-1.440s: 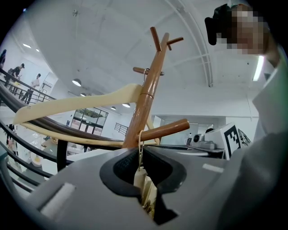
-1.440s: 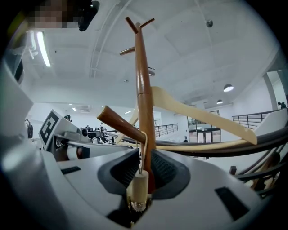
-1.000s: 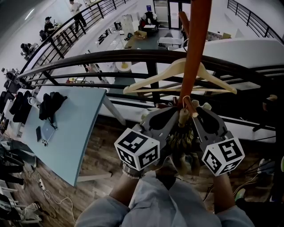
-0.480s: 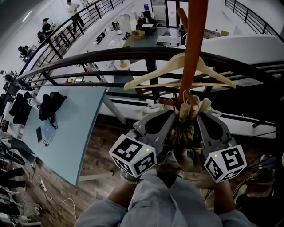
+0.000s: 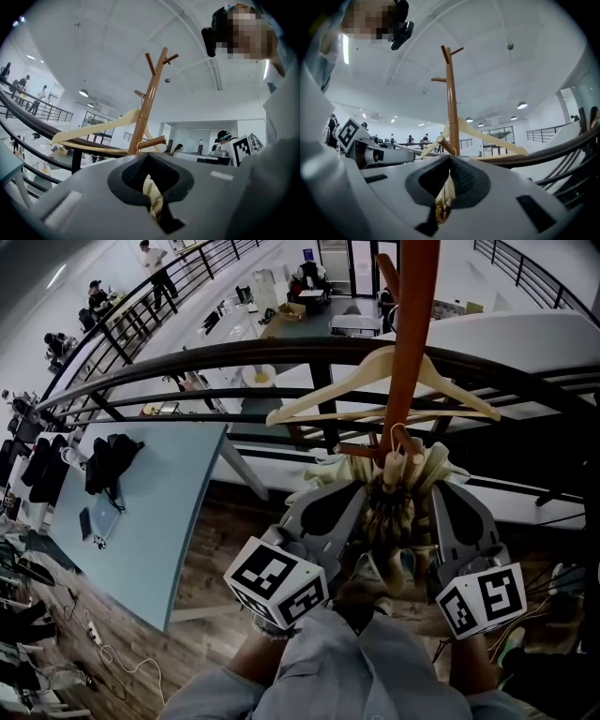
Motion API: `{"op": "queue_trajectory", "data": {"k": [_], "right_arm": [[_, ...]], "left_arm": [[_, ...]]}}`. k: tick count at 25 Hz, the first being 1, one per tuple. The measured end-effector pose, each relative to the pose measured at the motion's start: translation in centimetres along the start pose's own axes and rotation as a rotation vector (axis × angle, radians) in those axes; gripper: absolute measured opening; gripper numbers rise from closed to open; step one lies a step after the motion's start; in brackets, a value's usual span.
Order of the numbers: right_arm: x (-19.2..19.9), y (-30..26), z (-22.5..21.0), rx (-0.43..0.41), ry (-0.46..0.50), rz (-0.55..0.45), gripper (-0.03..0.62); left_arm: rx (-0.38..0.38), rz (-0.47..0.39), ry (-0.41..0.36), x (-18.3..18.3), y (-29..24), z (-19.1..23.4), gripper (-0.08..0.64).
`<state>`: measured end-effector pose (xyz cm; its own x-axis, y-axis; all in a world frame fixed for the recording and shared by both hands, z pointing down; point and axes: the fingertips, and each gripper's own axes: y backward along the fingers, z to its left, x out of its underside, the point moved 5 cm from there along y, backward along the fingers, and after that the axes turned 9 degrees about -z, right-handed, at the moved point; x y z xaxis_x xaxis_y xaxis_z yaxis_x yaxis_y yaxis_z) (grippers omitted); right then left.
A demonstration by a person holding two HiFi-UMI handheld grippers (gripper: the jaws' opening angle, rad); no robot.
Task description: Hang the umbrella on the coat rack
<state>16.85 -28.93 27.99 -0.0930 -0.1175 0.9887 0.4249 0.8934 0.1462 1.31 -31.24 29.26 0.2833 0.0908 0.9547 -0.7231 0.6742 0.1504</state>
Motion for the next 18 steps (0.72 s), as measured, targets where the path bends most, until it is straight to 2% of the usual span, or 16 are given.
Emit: {"op": "queue_trajectory", "data": {"k": [6,18], "right_arm": [[0.3,0.3,0.5,-0.014,-0.076,0.005,0.002],[-0.5,1.0,-0.1,0.007,-0.033,0.004,0.002]], "left_arm": [[-0.012,0.010,-0.004,0.0,0.7,-0.5,0.005],[-0.014,-0.001,0.001,0.0,1.2,-0.6,0.005]]}}
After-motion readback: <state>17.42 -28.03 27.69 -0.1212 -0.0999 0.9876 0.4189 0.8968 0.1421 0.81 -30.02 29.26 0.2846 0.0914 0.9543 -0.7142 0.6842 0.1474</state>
